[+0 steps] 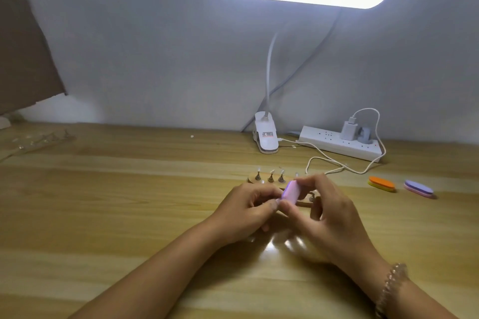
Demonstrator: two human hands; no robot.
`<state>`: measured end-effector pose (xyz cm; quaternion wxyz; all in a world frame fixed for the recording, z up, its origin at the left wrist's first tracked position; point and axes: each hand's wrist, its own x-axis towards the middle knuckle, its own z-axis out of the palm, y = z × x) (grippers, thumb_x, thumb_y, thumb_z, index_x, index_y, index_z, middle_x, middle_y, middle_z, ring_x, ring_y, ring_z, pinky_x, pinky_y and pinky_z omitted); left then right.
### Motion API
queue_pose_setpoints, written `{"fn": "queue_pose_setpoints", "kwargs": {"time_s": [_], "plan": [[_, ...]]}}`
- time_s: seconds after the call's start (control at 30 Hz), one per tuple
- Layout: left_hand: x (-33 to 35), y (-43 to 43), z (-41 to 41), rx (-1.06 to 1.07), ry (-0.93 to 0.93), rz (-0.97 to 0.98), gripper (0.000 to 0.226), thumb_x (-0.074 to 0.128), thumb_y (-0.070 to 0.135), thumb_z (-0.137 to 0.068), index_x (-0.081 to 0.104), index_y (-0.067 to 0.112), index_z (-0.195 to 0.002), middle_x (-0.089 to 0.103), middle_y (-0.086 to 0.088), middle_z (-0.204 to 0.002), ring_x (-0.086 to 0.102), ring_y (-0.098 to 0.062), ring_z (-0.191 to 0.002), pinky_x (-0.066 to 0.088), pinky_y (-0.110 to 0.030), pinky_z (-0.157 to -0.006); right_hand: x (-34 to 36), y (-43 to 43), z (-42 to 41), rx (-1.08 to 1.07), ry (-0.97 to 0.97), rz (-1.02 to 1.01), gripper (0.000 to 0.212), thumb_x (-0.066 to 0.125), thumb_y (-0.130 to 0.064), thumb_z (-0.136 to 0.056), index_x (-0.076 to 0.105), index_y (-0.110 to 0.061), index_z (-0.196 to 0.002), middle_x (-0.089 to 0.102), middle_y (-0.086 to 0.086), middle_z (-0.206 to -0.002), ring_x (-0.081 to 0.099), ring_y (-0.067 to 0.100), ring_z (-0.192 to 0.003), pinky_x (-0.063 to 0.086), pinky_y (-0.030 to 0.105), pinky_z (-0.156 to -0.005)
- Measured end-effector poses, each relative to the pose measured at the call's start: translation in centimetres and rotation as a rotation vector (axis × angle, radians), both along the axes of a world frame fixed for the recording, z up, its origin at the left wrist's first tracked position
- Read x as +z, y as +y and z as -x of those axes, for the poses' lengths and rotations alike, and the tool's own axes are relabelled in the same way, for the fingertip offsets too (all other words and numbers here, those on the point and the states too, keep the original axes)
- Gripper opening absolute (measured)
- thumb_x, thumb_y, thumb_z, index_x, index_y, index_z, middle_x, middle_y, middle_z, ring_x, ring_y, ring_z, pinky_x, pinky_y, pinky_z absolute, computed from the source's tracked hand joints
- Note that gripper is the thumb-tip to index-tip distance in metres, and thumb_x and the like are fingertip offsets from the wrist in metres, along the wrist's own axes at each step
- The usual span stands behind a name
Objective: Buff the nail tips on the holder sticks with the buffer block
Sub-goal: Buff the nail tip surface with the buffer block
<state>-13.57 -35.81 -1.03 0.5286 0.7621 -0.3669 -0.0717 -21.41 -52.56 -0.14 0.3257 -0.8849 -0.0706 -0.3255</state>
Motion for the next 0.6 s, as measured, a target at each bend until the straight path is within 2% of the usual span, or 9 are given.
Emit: {"fn": "queue_pose_setpoints", "kwargs": {"time_s": [0.03, 0.07, 0.17, 0.2, 0.27, 0.33, 0.43, 0.5, 0.6], "plan": [[0.02, 0.0, 0.06, -0.004, -0.013, -0.002, 0.019, 0.056, 0.011, -0.097, 0.073, 0.018, -0.096, 0.068, 0.012, -0.073, 0.056, -0.008, -0.052, 0.046, -0.027, -0.053, 0.07, -0.29, -0.12, -0.02, -0.004, -0.025, 0.033, 0.072, -0.047, -0.076, 0.059, -0.025, -0.096, 0.058, -0.016, -0.087, 0.053, 0.0, -0.068, 0.037, 0.022, -0.057], [0.06, 0.0, 0.14, -0.004, -0.022, -0.008, 0.021, 0.056, 0.01, -0.097, 0.073, 0.022, -0.095, 0.066, 0.015, -0.071, 0.055, -0.007, -0.051, 0.045, -0.024, -0.054, 0.11, -0.42, -0.1, -0.026, -0.009, -0.019, 0.033, 0.07, -0.05, -0.077, 0.059, -0.025, -0.095, 0.058, -0.016, -0.086, 0.053, 0.003, -0.067, 0.037, 0.022, -0.056], [0.17, -0.08, 0.1, 0.013, -0.008, -0.02, 0.022, 0.054, 0.002, -0.096, 0.074, 0.012, -0.1, 0.071, -0.002, -0.079, 0.055, -0.014, -0.054, 0.046, -0.028, -0.055, 0.04, 0.09, 0.33, 0.023, -0.03, 0.087, 0.034, 0.069, -0.054, -0.078, 0.059, -0.026, -0.095, 0.056, -0.02, -0.086, 0.052, 0.002, -0.062, 0.039, 0.016, -0.054], [0.14, -0.11, 0.06, 0.012, -0.005, -0.02, 0.023, 0.054, 0.001, -0.096, 0.074, 0.009, -0.103, 0.072, -0.001, -0.081, 0.054, -0.014, -0.054, 0.045, -0.027, -0.055, 0.06, 0.2, 0.34, 0.042, -0.024, 0.085, 0.034, 0.069, -0.055, -0.078, 0.059, -0.026, -0.094, 0.057, -0.019, -0.086, 0.052, 0.001, -0.062, 0.039, 0.015, -0.054], [0.04, -0.16, 0.0, 0.032, -0.017, -0.031, 0.021, 0.057, 0.004, -0.097, 0.076, 0.011, -0.105, 0.068, 0.016, -0.072, 0.051, -0.011, -0.053, 0.043, -0.023, -0.054, 0.33, -0.08, 0.12, 0.045, 0.013, -0.008, 0.038, 0.067, -0.061, -0.079, 0.06, -0.025, -0.091, 0.061, -0.016, -0.084, 0.055, 0.005, -0.065, 0.043, 0.021, -0.056], [0.05, -0.14, 0.03, 0.052, -0.045, -0.04, 0.018, 0.062, 0.01, -0.096, 0.076, 0.017, -0.103, 0.064, 0.023, -0.066, 0.047, -0.009, -0.054, 0.039, -0.022, -0.053, 0.39, -0.54, -0.11, 0.03, 0.029, -0.064, 0.041, 0.063, -0.064, -0.076, 0.06, -0.026, -0.091, 0.062, -0.013, -0.084, 0.055, 0.008, -0.067, 0.042, 0.024, -0.057], [0.16, -0.15, 0.14, 0.059, -0.05, -0.031, 0.019, 0.065, 0.012, -0.089, 0.078, 0.018, -0.101, 0.074, 0.006, -0.082, 0.049, -0.014, -0.063, 0.039, -0.026, -0.057, 0.09, 0.14, 0.4, 0.065, 0.02, 0.059, 0.034, 0.067, -0.059, -0.077, 0.055, -0.03, -0.092, 0.058, -0.018, -0.083, 0.052, 0.008, -0.06, 0.037, 0.016, -0.053], [0.2, -0.16, 0.14, 0.056, -0.038, -0.019, 0.02, 0.063, 0.018, -0.085, 0.077, 0.021, -0.099, 0.075, -0.002, -0.087, 0.05, -0.016, -0.064, 0.039, -0.029, -0.058, 0.1, 0.33, 0.42, 0.085, 0.04, 0.071, 0.033, 0.068, -0.055, -0.076, 0.054, -0.029, -0.091, 0.058, -0.016, -0.082, 0.052, 0.005, -0.06, 0.034, 0.013, -0.052], [-0.06, -0.11, -0.11, 0.045, -0.044, -0.015, 0.013, 0.066, 0.016, -0.094, 0.078, 0.018, -0.099, 0.067, 0.018, -0.069, 0.046, -0.007, -0.057, 0.036, -0.022, -0.053, 0.45, -0.28, -0.07, 0.028, 0.037, -0.022, 0.029, 0.073, -0.046, -0.077, 0.056, -0.025, -0.088, 0.058, -0.014, -0.081, 0.053, 0.0, -0.068, 0.035, 0.015, -0.056]]}}
